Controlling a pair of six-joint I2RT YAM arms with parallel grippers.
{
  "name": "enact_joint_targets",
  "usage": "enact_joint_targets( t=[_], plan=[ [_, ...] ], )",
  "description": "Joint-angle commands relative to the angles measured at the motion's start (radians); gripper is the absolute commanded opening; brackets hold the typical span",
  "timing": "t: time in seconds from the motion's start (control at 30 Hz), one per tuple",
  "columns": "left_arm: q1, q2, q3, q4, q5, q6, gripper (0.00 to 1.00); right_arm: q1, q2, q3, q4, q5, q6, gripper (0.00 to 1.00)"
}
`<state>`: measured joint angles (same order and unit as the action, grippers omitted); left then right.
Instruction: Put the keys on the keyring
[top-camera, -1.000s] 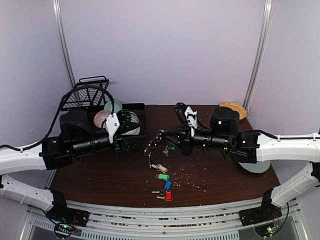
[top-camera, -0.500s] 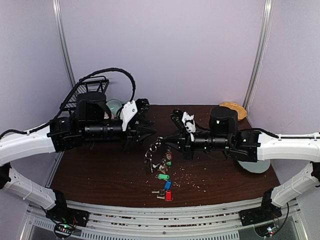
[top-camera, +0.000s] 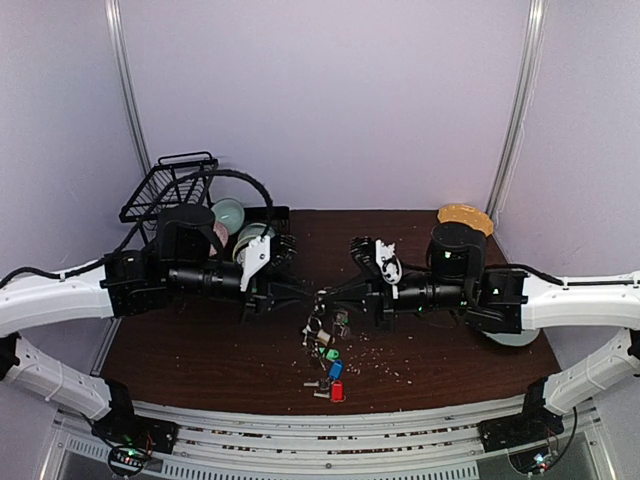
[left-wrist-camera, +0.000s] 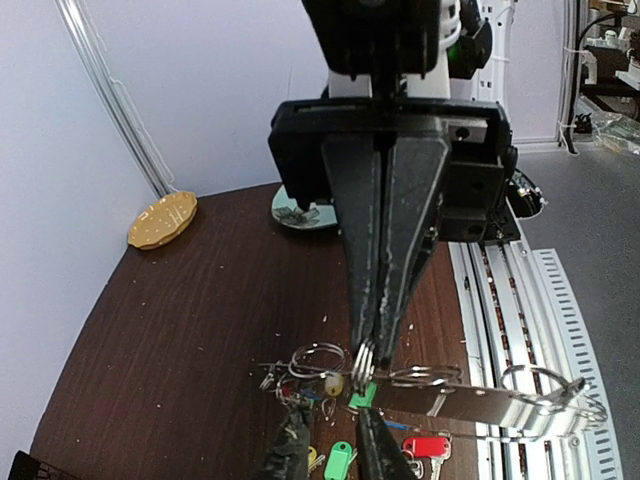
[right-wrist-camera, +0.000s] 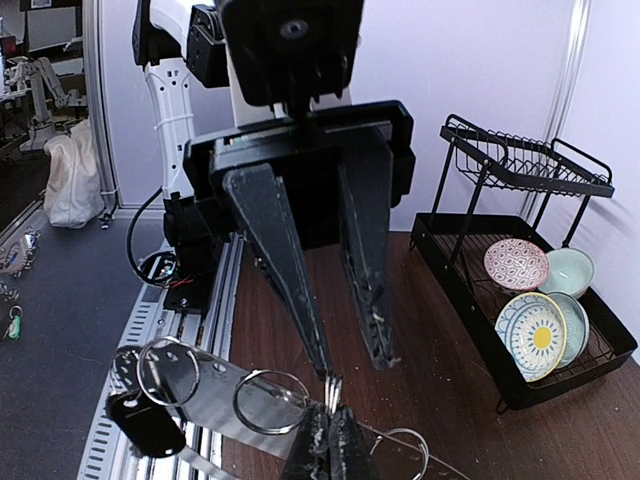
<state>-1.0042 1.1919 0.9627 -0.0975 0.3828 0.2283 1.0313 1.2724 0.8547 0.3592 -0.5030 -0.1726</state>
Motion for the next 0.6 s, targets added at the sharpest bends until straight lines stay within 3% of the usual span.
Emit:
enact_joint_targets(
  t=[0.0,0.23,0.57],
  plan=[
    [-0.006,0.025,0.028,0.052,0.017,0.012,0.21,0.009,-0.021,0.003,0.070,-0.021,-0.016,0.00],
    [-0.015,0.032,0.022,0.096,0.025,0.005,0.25,0.012,-0.009,0.010,0.073,-0.022,-0.016,0.00],
    [-0.028,0.041,0.007,0.148,0.039,-0.011,0.13,0.014,0.004,0.020,0.072,-0.026,-0.013,0.00]
  ],
)
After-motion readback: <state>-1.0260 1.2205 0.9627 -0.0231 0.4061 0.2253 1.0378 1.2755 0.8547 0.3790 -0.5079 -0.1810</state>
